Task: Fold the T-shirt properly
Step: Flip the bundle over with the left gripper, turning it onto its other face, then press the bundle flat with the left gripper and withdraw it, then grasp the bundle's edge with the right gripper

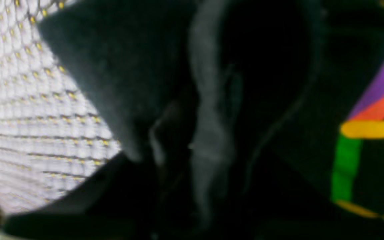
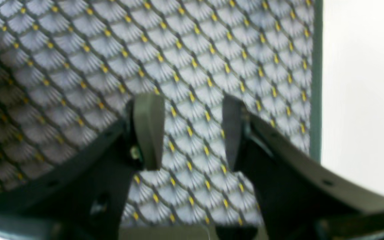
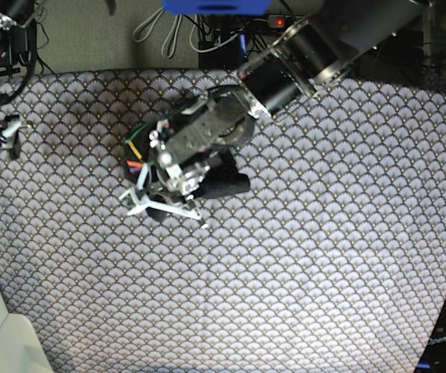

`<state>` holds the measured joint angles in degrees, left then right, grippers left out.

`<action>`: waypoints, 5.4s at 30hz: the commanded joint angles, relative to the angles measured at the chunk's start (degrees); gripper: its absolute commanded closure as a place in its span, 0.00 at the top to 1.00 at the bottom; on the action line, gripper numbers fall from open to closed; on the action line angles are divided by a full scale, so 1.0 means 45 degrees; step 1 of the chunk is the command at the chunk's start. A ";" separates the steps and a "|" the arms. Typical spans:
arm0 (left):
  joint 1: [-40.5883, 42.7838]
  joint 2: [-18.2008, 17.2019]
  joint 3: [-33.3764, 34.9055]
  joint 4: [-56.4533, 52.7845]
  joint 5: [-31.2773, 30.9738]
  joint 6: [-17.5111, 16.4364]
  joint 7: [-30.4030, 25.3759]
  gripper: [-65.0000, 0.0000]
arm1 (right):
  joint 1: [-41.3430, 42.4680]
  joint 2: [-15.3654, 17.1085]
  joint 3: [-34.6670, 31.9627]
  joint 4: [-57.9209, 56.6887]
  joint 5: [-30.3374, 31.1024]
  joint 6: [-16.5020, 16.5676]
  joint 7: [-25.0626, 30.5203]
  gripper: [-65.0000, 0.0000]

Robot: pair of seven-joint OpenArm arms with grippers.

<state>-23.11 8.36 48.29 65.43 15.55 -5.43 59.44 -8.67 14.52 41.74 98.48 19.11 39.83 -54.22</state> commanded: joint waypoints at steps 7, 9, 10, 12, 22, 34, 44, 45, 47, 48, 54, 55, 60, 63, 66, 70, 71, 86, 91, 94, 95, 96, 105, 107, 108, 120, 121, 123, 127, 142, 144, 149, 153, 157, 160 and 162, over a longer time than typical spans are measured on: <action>-0.0324 0.0142 0.1644 -0.0210 0.1125 0.0689 -0.2064 0.00 | -0.0409 0.0240 0.0601 0.0182 0.0177 0.0037 0.0317 0.46; -0.0363 0.0142 0.2055 -0.0210 0.1360 0.1158 -0.2435 0.00 | -0.0409 0.0240 0.0601 0.0182 0.0177 0.0037 0.0317 0.46; -0.0383 0.0142 0.2269 -0.0210 0.1457 0.1334 -0.2611 0.00 | -0.0428 0.0240 0.0601 0.0182 0.0177 0.0037 0.0317 0.46; -0.0402 0.0142 0.2523 -0.0210 0.1536 0.1510 -0.2845 0.00 | -0.0428 0.0240 0.0601 0.0182 0.0177 0.0037 0.0317 0.46; -0.0383 0.0142 0.3598 -0.0269 0.2649 0.1529 -0.3040 0.00 | -0.0702 0.0201 0.0601 0.0182 0.0177 0.0037 0.0317 0.46; -0.0363 0.0142 0.3617 -0.0191 0.2727 0.1549 -0.2239 0.34 | -0.0741 0.0181 0.0523 0.0182 0.0177 0.0037 0.0317 0.46; -0.0304 0.0142 0.3520 0.1255 0.4427 0.4753 -0.2650 0.99 | -0.0741 0.0162 0.0503 0.0182 0.0177 0.0037 0.0317 0.46; -0.0304 0.0142 0.3520 0.1392 0.4427 0.5280 -0.2747 1.00 | -0.0741 0.0162 0.0503 0.0182 0.0177 0.0037 0.0317 0.46; -0.0304 0.0142 0.3500 0.1509 0.4466 0.6062 -0.2786 1.00 | -0.0741 0.0025 0.0503 0.0182 0.0177 0.0037 0.0317 0.46; -0.0304 0.0142 0.3500 0.1490 0.4525 0.6238 -0.2786 1.00 | -0.0741 0.0006 0.0503 0.0182 0.0177 0.0037 0.0317 0.46; -0.0285 0.0142 0.3520 0.1353 0.4466 0.6218 -0.2669 1.00 | -0.0741 0.0006 0.0503 0.0182 0.0177 0.0037 0.0317 0.46; -0.0285 0.0142 0.3520 0.1353 0.4466 0.6218 -0.2650 1.00 | -0.0741 0.0006 0.0503 0.0182 0.0177 0.0037 0.0317 0.46; -0.0050 0.0142 0.3539 0.1353 0.4505 0.6140 -0.2220 1.00 | -0.0741 0.0006 0.0503 0.0182 0.0177 0.0037 0.0317 0.46; -0.0050 0.0142 0.3637 0.1353 0.4505 0.5300 -0.1438 1.00 | -0.0741 0.0006 0.0503 0.0182 0.0177 0.0037 0.0317 0.46; -0.0070 0.0142 0.3559 0.1353 0.4505 0.5026 -0.1438 1.00 | -0.0741 -0.0014 0.0484 0.0182 0.0177 0.0037 0.0317 0.46; -0.0129 0.0142 0.3539 0.1333 0.4525 0.5065 -0.1653 1.00 | -0.0741 -0.0170 0.0484 0.0182 0.0177 0.0037 0.0317 0.46; -0.0129 0.0142 0.3520 0.1333 0.4525 0.5065 -0.1810 1.00 | -0.0741 -0.0170 0.0484 0.0182 0.0177 0.0037 0.0317 0.46; -0.0090 0.0142 0.3090 0.0513 0.5834 0.5065 -0.1985 1.00 | -0.0760 -0.0190 0.0484 0.0182 0.0177 0.0037 0.0317 0.46; -0.0070 0.0142 0.3031 0.0610 0.6088 0.5104 -0.1985 1.00 | -0.0780 -0.0190 0.0484 0.0182 0.0177 0.0037 0.0317 0.46; -0.0070 0.0142 0.2484 0.0728 0.6088 0.6101 -0.2005 1.00 | -0.0780 -0.0190 0.0484 0.0182 0.0177 0.0037 0.0317 0.46; -0.0070 0.0142 0.2309 0.0864 0.6068 0.6550 -0.2005 1.00 | -0.0780 -0.0190 0.0484 0.0182 0.0177 0.0037 0.0317 0.46; -0.0070 0.0142 0.2152 0.1060 0.6048 0.6960 -0.2044 1.00 | -0.0780 -0.0190 0.0484 0.0182 0.0177 0.0037 0.0317 0.46; 0.0223 0.0142 0.0785 0.2076 0.6009 0.7625 -0.3158 1.00 | -0.0760 -0.0190 0.0484 0.0182 0.0177 0.0037 0.0317 0.46; 0.0223 0.0142 0.0765 0.1958 0.6009 0.7605 -0.3138 1.00 | -0.0760 -0.0190 0.0484 0.0182 0.0177 0.0037 0.0317 0.46; 0.0223 0.0142 0.0765 0.1958 0.6009 0.7605 -0.3138 1.00 | -0.0760 -0.0190 0.0484 0.0182 0.0177 0.0037 0.0317 0.46; 0.0868 -0.0207 -0.1638 0.2564 0.6009 0.7546 -0.3001 1.00 | -0.0663 -0.0190 0.0288 0.0182 0.0158 0.0037 0.0317 0.46; 0.1102 -0.0441 -0.2048 0.2662 0.6009 0.7527 -0.3001 1.00 | -0.0702 -0.0190 -0.0044 0.0182 0.0041 0.0037 0.0317 0.46; 0.1395 -0.0852 -0.2810 0.2916 0.6009 0.6941 -0.3001 1.00 | -0.0663 -0.0170 -0.0767 0.0202 -0.0565 0.0037 0.0317 0.46; 0.2274 -0.1106 -0.4939 0.3678 0.6048 0.4870 -0.2982 1.00 | -0.0233 -0.0190 -0.2486 0.0202 -0.2304 0.0037 0.0395 0.46; 0.5674 -0.1223 -1.2129 0.7565 0.5990 -0.0268 -0.2454 1.00 | 0.4163 -0.1479 -0.6725 0.0202 -0.6016 0.0037 0.0297 0.46; 0.5967 -0.1418 -1.2304 0.8308 0.5970 -0.1030 -0.1810 1.00 | 0.4436 -0.1850 -0.7507 0.0202 -0.6113 0.0037 0.0297 0.46; 0.6807 -0.1692 -1.2480 0.9851 0.5638 -0.2710 0.0007 1.00 | 0.4944 -0.2729 -0.9226 0.0202 -0.6113 0.0037 0.0297 0.46; 0.7608 -0.1672 -1.3398 1.0691 0.4622 -0.2925 0.0671 1.00 | 0.5393 -0.2964 -1.0222 -0.0580 -0.6133 0.0037 0.0297 0.46; 0.8467 -0.1985 -1.4297 1.0711 0.3431 -0.2944 0.0613 1.00 | 0.6058 -0.2964 -1.1062 -0.2611 -0.6113 0.0037 0.0395 0.46; 0.8897 -0.2434 -1.4903 1.0691 0.2122 -0.2944 0.0613 0.96 | 0.6487 -0.3218 -1.1199 -0.3530 -0.6113 0.0037 0.0551 0.46; 0.9073 -0.2708 -1.5313 1.0691 0.1184 -0.2944 0.0632 0.83 | 0.6820 -0.3296 -1.1199 -0.3920 -0.6113 0.0037 0.0864 0.46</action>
<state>18.00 -3.44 -20.58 112.57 20.58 -18.85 63.07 20.21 -0.03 -8.71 79.66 -8.75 40.21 -51.42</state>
